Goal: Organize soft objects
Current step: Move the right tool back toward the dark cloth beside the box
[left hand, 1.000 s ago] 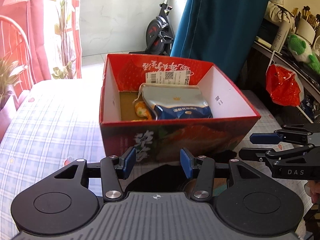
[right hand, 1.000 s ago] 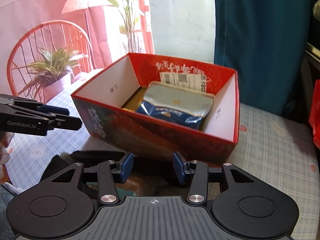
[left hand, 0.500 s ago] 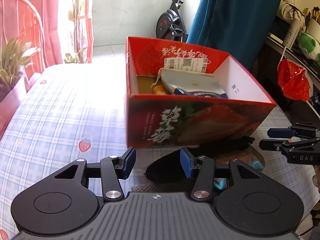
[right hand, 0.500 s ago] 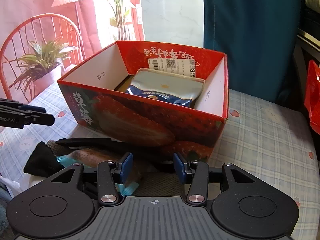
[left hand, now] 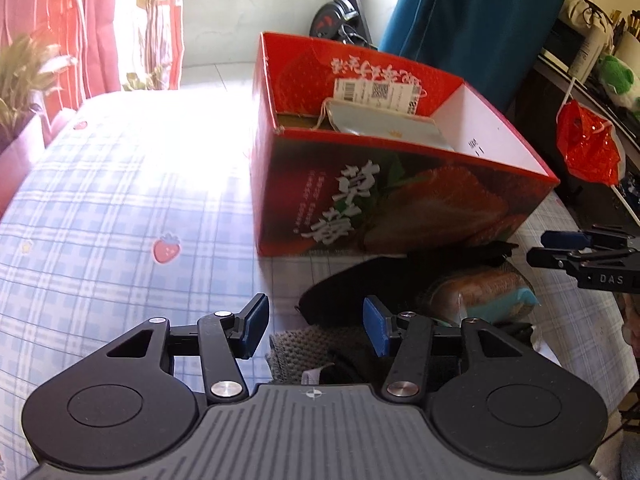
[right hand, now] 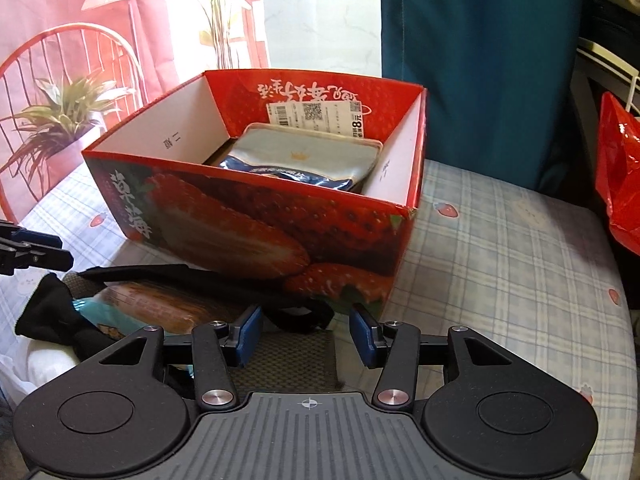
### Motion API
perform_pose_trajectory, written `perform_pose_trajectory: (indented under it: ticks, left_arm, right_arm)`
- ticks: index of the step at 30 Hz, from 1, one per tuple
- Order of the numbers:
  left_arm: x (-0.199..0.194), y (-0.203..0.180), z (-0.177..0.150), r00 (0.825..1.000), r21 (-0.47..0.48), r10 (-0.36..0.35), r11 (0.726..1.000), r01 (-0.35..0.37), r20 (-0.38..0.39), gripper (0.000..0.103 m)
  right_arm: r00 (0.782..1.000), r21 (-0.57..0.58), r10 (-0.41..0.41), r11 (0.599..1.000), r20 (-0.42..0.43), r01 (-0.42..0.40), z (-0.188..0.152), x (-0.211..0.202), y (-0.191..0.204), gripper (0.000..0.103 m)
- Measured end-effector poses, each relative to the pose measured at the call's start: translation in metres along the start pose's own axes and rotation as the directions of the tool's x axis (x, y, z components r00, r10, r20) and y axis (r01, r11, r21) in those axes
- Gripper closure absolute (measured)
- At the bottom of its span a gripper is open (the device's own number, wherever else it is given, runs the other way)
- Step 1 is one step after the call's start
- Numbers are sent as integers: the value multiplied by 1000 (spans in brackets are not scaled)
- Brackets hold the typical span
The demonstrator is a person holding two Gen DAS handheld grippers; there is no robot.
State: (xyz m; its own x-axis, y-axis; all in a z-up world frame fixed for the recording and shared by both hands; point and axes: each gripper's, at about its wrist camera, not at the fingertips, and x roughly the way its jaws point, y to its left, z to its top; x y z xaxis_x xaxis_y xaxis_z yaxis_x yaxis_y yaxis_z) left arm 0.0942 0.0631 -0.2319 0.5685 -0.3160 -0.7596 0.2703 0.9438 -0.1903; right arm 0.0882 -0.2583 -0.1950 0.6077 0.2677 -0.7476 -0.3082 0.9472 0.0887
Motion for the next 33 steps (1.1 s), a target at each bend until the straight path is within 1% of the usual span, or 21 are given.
perform_pose_trajectory:
  ticks: [3, 5, 8, 11, 14, 18, 20, 23, 25, 27, 28, 30, 32, 33]
  left_arm:
    - [2, -2, -3, 1000, 8, -22, 1000, 22, -9, 46]
    - [1, -2, -6, 999, 12, -44, 999, 44, -12, 41]
    - [1, -2, -9, 997, 9, -75, 997, 75, -23, 39]
    - [6, -5, -9, 999, 32, -44, 998, 45, -28, 39]
    - [14, -5, -8, 999, 26, -25, 999, 26, -37, 39]
    - [18, -9, -6, 999, 51, -35, 998, 37, -37, 39]
    - [21, -12, -5, 999, 68, -25, 997, 27, -38, 39]
    - [29, -14, -4, 999, 78, -3, 997, 6, -43, 40]
    - [36, -15, -2, 999, 80, 12, 997, -8, -49, 41]
    - [40, -16, 0, 998, 83, 21, 996, -17, -51, 41]
    - [42, -16, 0, 998, 85, 28, 996, -24, -49, 43]
    - [45, -14, 3, 998, 80, 41, 996, -37, -47, 49]
    - [48, -11, 5, 997, 63, 57, 997, -54, -49, 61]
    - [49, -9, 6, 997, 53, 62, 997, -59, -50, 64]
  right_arm:
    - [1000, -14, -2, 1000, -3, 2, -1, 4, 1, 56]
    - [1000, -24, -3, 1000, -9, 3, -2, 7, 2, 55]
    - [1000, -41, -6, 999, -17, 5, -3, 13, 3, 55]
    - [1000, -46, -10, 999, -12, 9, -1, 18, 4, 55]
    - [1000, -57, -12, 998, -4, 12, 1, 22, 5, 55]
    - [1000, -82, -7, 997, -5, 6, 3, 25, 9, 55]
    - [1000, -96, -2, 995, -5, 1, 4, 26, 10, 56]
    - [1000, -106, 7, 994, -7, -7, 4, 29, 11, 60]
    - [1000, -106, 12, 994, -15, -14, 4, 31, 12, 65]
    - [1000, -111, 16, 994, -21, -18, 3, 33, 13, 68]
    - [1000, -115, 16, 993, -23, -18, 3, 34, 14, 69]
    - [999, -120, 16, 993, -28, -19, 3, 36, 16, 69]
    - [999, -123, 7, 992, -32, -10, 3, 38, 17, 69]
    - [1000, -123, 0, 992, -31, -4, 4, 39, 17, 69]
